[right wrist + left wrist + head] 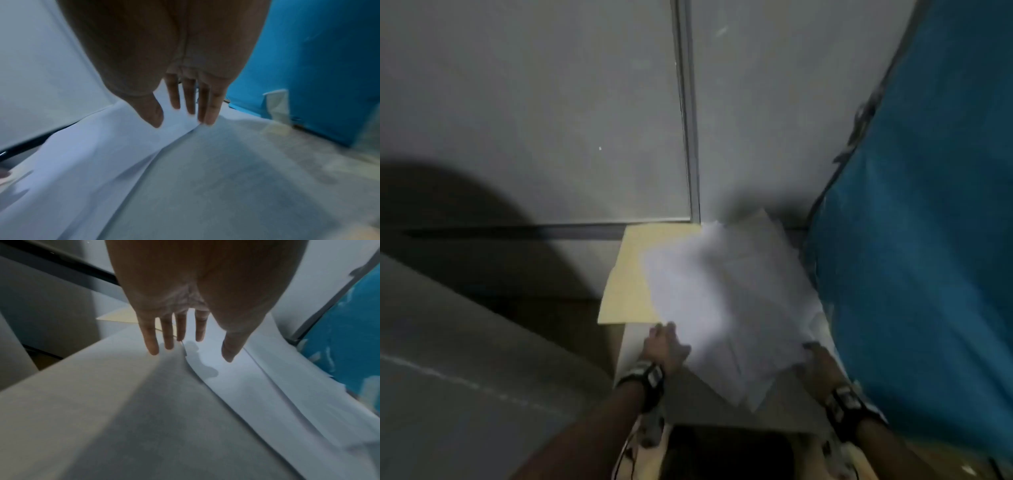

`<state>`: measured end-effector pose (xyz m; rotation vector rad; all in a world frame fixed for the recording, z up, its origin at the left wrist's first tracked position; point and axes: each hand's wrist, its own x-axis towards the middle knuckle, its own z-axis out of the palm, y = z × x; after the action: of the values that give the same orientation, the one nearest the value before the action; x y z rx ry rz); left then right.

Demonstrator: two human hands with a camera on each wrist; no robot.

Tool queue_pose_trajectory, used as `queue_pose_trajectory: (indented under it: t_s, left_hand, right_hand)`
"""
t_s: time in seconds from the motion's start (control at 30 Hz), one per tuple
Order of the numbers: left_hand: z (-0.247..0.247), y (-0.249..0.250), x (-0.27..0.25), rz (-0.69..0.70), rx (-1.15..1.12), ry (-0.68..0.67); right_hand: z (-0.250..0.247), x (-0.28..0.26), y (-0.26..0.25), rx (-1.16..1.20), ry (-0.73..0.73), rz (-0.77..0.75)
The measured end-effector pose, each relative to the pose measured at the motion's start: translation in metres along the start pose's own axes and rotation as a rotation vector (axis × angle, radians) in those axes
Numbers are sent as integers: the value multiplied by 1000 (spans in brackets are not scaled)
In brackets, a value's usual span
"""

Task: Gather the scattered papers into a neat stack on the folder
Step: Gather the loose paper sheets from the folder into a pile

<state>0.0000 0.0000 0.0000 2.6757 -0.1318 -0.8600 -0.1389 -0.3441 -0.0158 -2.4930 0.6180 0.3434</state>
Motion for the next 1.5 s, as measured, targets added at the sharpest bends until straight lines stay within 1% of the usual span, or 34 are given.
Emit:
queue_pose_trajectory:
  t_s: [0.03,0.07,0.13,0.23,0.27,0.3,0.37,0.4,0.43,0.47,0.5,0.53,0.57,0.6,0.67,0.73,0.77,0.8,0.87,0.9,0.93,0.97,1.03,1.1,1.17,1.23,1.33,1.43,1.5]
  left_hand:
    - [-1,3,16,-3,-1,12]
    - [3,4,24,-36,-7,27]
    - [4,11,39,-47,5,57]
    - [16,22,43,32,89,20]
    - [20,23,47,87,127,12]
    - [22,25,51,119,165,14]
    - [34,20,58,151,217,14]
    - [38,17,59,168,196,31]
    - [40,15,60,171,139,69]
    - [41,13,62,168,55,161]
    - [38,14,64,126,-38,280]
    - [36,14,67,55,-146,384]
    - [32,18,68,-38,-266,449]
    - [27,24,70,-122,-390,468]
    - [20,39,74,-256,-666,421]
    - [18,53,79,-320,-862,386]
    - [19,58,81,-336,-874,383]
    - [20,64,80,-356,-824,387]
    - [23,72,78,-423,-594,383]
    - [25,73,79,-461,-517,373]
    - [28,72,81,-480,-495,359]
    - [30,70,83,-480,-517,339]
    - [33,70,86,-454,-646,324]
    - [33,70,87,-447,-741,347]
    - [34,69,86,-453,-769,372]
    - [34,69,84,-444,-786,385]
    - [30,75,86,-449,-878,469]
    - [17,87,97,-479,-927,560]
    - [8,94,106,-499,-940,560]
  right_hand:
    - [-1,15,-6,33,-15,40]
    - [-1,21,-9,25,-56,110]
    - [-3,37,-16,-70,-98,163]
    - [14,40,-17,-222,-165,211]
    - [16,43,-18,-245,-163,205]
    - [15,47,-23,-255,-132,190]
    - [19,58,-25,-227,-77,133]
    - [20,62,-25,-205,-56,103]
    - [20,67,-25,-186,-36,101]
    - [20,73,-25,-158,-4,129]
    - [16,79,-27,-107,28,181]
    - [12,84,-29,-34,54,225]
    - [8,89,-31,15,65,255]
    - [5,92,-34,43,68,267]
    - [2,96,-39,101,57,280]
    - [1,99,-42,258,55,312]
    - [2,99,-42,344,59,327]
    - [2,98,-42,407,63,334]
    - [1,94,-41,440,63,357]
    - [1,92,-40,447,58,370]
    - [2,89,-39,459,55,377]
    - [3,89,-37,480,50,383]
    - [1,86,-34,535,56,385]
    - [-3,83,-31,583,81,389]
    - [-9,79,-28,639,111,397]
    - [-12,78,-23,679,99,402]
    - [-8,81,-16,724,38,411]
    - [-6,80,-14,697,8,381]
    - [-6,80,-16,671,3,372]
